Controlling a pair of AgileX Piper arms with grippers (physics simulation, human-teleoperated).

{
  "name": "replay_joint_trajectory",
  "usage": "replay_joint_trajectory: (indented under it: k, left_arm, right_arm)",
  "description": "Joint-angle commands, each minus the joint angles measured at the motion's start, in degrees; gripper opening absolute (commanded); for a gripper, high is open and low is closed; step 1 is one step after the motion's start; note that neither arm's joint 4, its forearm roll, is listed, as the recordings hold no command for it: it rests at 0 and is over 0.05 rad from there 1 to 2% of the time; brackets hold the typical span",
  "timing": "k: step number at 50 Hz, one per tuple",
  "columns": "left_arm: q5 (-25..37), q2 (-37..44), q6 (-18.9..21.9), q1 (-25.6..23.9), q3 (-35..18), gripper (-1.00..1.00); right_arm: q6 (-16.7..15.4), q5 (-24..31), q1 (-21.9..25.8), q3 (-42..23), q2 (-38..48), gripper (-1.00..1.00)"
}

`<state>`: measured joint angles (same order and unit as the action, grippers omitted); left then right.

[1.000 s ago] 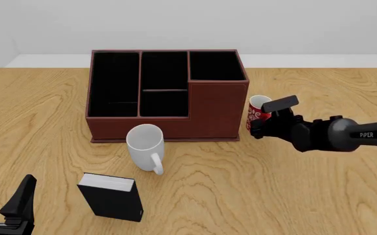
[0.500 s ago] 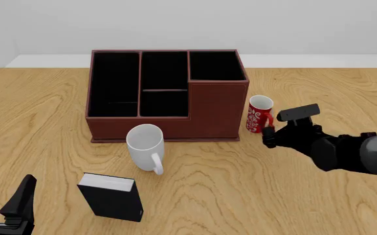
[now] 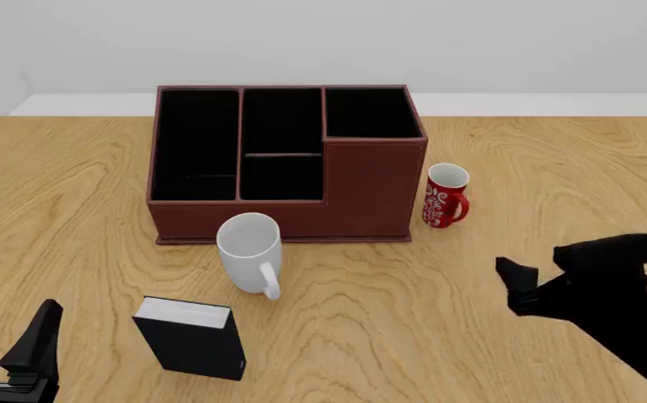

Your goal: Pick up the red mug and place it to the right of the caddy.

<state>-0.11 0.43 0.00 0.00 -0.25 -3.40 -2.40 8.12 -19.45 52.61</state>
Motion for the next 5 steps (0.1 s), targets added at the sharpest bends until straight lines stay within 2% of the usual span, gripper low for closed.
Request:
replay_joint_trajectory:
  k: [1,2,5]
  left_arm:
    - [0.00,0.00,0.00,0.00,0.00,1.00]
    - [0.00,0.00,0.00,0.00,0.00,1.00]
    - [0.00,0.00,0.00,0.00,0.00,1.00]
  right_arm:
    - [2.87,15.56,0.29,5.91,-26.04,1.00]
    - [2.84,18.79,0.03,6.01,-30.11,1.00]
    - [3.26,23.38,0.24,5.82,-35.92,1.00]
